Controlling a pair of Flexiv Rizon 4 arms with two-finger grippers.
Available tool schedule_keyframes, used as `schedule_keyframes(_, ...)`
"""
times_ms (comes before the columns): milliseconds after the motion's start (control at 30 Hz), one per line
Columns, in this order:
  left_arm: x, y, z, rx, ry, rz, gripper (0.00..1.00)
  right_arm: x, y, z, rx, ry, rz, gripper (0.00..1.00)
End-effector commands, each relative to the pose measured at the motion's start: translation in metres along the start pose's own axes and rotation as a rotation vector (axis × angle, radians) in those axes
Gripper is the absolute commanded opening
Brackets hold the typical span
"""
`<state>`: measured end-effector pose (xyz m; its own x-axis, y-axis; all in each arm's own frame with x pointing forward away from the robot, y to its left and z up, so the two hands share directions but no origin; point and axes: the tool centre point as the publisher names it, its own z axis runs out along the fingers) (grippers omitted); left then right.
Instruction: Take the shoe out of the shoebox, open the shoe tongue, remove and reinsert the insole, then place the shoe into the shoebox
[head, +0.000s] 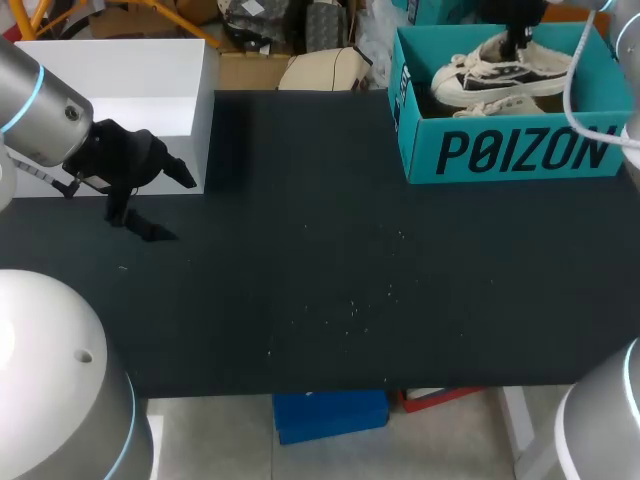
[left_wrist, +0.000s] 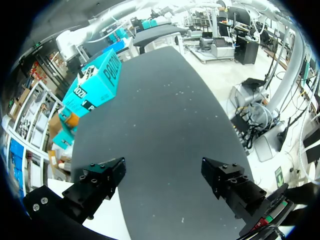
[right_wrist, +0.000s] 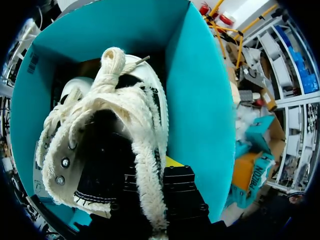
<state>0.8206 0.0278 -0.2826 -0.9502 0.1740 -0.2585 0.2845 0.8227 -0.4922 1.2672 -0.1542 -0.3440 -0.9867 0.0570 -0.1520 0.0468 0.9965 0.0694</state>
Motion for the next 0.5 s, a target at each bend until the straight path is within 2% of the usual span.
schedule_keyframes(33,0.001,0.000,0.001,-0.004,-0.001,0.000,1.00,-0.011,0.004,0.017,-0.007,0.047,0.003,0.00)
schedule_keyframes(367,0.001,0.000,0.001,-0.004,-0.001,0.000,1.00,0.000,0.010,0.028,-0.019,0.082,-0.005,0.00)
schedule_keyframes(400,0.001,0.000,0.001,-0.004,-0.001,0.000,1.00,0.001,0.010,0.025,-0.020,0.083,-0.006,0.40)
schedule_keyframes(433,0.001,0.000,0.001,-0.004,-0.001,0.000,1.00,0.001,0.010,0.020,-0.012,0.081,-0.014,0.72)
schedule_keyframes(467,0.001,0.000,0.001,-0.004,-0.001,0.000,1.00,0.001,0.009,0.015,-0.009,0.075,-0.013,0.86)
schedule_keyframes(500,0.001,0.000,0.001,-0.004,-0.001,0.000,1.00,0.001,0.008,0.010,-0.001,0.065,-0.015,0.84)
